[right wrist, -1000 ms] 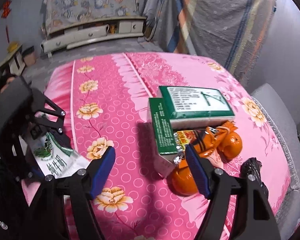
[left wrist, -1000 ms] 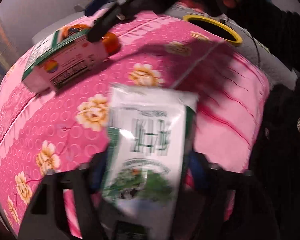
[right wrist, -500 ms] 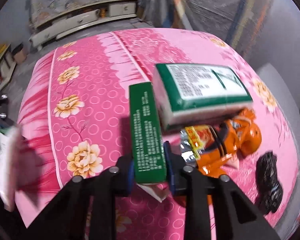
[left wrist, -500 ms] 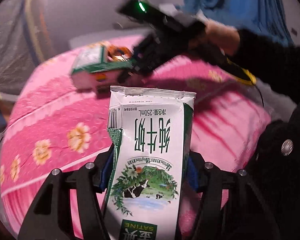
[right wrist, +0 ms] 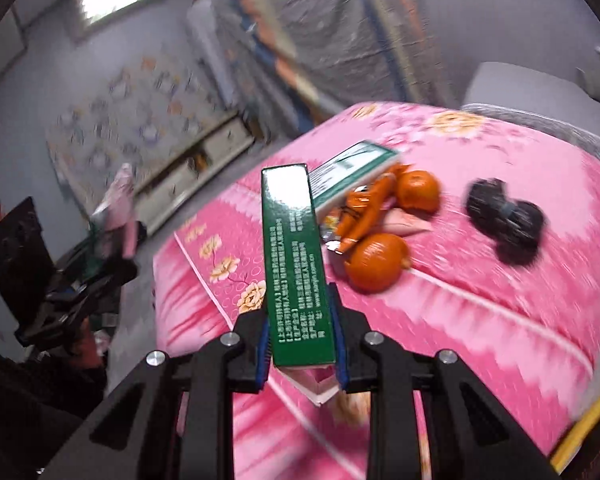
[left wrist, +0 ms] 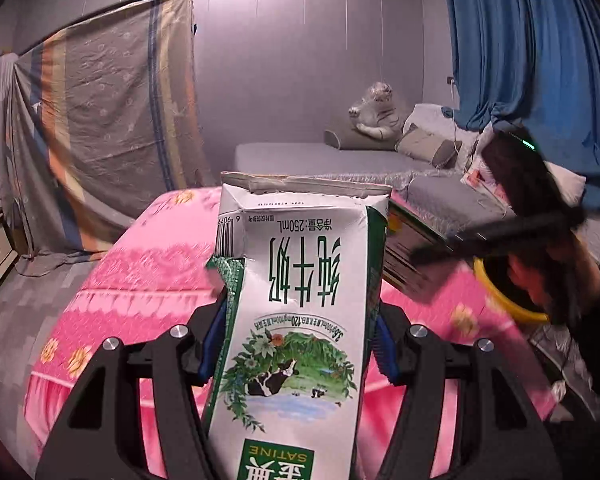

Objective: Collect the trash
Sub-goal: 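Carry the milk carton and green juice box with both tools over the bin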

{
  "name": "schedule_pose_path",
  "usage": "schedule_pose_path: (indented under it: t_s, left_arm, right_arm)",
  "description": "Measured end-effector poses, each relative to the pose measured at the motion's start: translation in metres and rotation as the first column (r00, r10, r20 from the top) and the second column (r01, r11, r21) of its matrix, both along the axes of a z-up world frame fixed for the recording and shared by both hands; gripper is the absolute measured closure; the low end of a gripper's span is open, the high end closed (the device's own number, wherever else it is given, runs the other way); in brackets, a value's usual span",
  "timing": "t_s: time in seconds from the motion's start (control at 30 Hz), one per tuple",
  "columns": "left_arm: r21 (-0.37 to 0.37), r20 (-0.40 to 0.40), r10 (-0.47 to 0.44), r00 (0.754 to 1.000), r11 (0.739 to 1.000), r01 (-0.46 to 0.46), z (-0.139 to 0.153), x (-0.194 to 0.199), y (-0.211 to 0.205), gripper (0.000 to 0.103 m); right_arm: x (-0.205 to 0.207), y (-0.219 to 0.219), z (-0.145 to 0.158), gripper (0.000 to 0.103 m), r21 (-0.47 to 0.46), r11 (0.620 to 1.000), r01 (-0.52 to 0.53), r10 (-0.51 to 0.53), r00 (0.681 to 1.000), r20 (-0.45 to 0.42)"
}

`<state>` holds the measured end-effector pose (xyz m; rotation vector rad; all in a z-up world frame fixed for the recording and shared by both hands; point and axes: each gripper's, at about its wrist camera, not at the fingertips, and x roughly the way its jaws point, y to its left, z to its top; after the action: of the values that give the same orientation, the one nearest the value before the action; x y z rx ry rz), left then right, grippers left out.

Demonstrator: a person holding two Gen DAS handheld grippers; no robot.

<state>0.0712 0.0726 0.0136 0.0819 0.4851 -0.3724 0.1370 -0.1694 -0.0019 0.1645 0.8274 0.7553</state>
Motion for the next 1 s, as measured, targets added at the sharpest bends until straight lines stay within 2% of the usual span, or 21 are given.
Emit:
schedule_pose_path:
  t_s: [0.07,0.17,0.27,0.5,0.6,0.73,0.9,1.0]
  left_arm:
    - [-0.027,0.004,-0.021,1.000,0.999,0.022,0.008,0.004,-0.021,0.046]
    - [-0.005,0.051,-0.018,0.999,1.000,0.018,0.019,0.002,-0.053,0.046]
    - [-0.017,0.055,-0.077,0.995,0.997,0.078,0.030,0.002,-0.086,0.046]
    - [-0.003,0.112,-0.174,0.978,0.984,0.176,0.044,-0.003,-0.161,0.046]
    - [0.005,0.136,-0.217,0.967,0.976,0.218,0.047,-0.006,-0.190,0.046]
    - [0.011,0.155,-0.270,0.950,0.962,0.272,0.049,-0.007,-0.224,0.046]
    - [0.033,0.176,-0.335,0.926,0.942,0.334,0.047,-0.012,-0.267,0.046]
    - [0.046,0.196,-0.363,0.911,0.931,0.361,0.043,-0.017,-0.293,0.046]
  right_arm:
    - [-0.016,-0.023,0.003,0.080,0.046,0.998,0.041,-0.042,0.999,0.009]
    - [-0.042,-0.058,0.007,0.080,0.095,0.988,0.121,-0.124,0.992,0.023]
    - [-0.063,-0.090,0.014,0.080,0.140,0.970,0.200,-0.209,0.976,0.056]
    - [-0.099,-0.164,0.020,0.080,0.221,0.894,0.390,-0.416,0.905,0.086]
    - [-0.110,-0.196,0.019,0.080,0.235,0.841,0.487,-0.519,0.849,0.100]
    - [-0.133,-0.233,0.018,0.080,0.246,0.761,0.601,-0.640,0.758,0.129]
    - [-0.155,-0.275,0.013,0.080,0.230,0.625,0.746,-0.780,0.609,0.145]
    - [-0.165,-0.300,0.002,0.080,0.238,0.579,0.780,-0.814,0.570,0.113]
